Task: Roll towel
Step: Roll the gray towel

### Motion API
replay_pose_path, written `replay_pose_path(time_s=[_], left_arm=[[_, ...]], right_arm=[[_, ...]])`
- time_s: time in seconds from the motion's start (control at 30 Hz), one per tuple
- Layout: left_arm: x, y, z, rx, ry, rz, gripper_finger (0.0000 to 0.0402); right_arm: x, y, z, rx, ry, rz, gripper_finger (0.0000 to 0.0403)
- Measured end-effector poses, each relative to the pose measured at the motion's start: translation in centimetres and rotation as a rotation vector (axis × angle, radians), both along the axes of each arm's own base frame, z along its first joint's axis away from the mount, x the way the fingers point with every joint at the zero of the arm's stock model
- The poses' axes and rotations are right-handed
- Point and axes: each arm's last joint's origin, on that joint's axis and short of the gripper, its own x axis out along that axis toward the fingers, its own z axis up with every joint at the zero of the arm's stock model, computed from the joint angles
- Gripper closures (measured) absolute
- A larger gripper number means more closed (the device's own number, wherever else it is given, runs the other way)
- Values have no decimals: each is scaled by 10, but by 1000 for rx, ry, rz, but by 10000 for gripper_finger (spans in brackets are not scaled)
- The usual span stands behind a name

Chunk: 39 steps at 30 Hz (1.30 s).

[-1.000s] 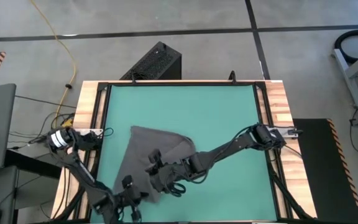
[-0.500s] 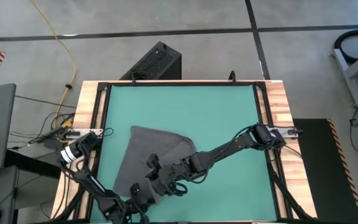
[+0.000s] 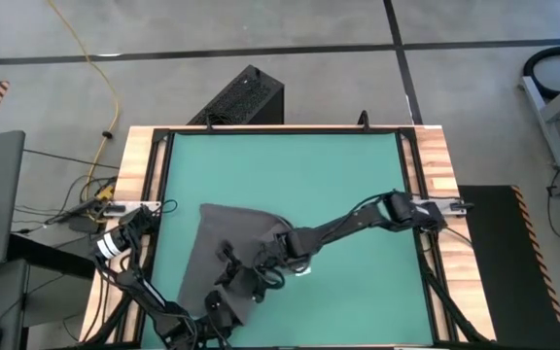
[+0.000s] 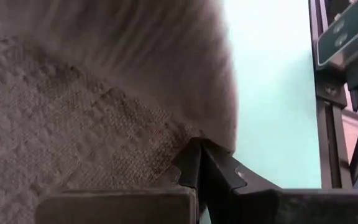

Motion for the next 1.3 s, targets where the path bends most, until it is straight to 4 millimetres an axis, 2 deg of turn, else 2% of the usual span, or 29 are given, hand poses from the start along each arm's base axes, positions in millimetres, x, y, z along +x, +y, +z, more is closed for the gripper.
replay_pose_path(time_s=[0.13, 0.23, 0.63, 0.9, 1.07, 1.3], left_arm=[[-1, 0, -1, 13, 39, -33, 401], [-2, 0, -1, 33, 51, -50, 401], [2, 4, -2, 66, 113, -108, 401], [2, 4, -3, 78, 120, -114, 401], [2, 4, -2, 93, 124, -123, 401], [0, 6, 5, 113, 143, -153, 401]], right_arm=[[15, -5, -27, -19, -14, 2, 388], [22, -6, -37, -26, -29, 34, 388], [57, -30, -41, 29, -67, 145, 388], [59, -34, -47, 72, -49, 202, 380], [59, -32, -45, 87, -50, 206, 317], [62, -33, -23, 117, -95, 168, 171]])
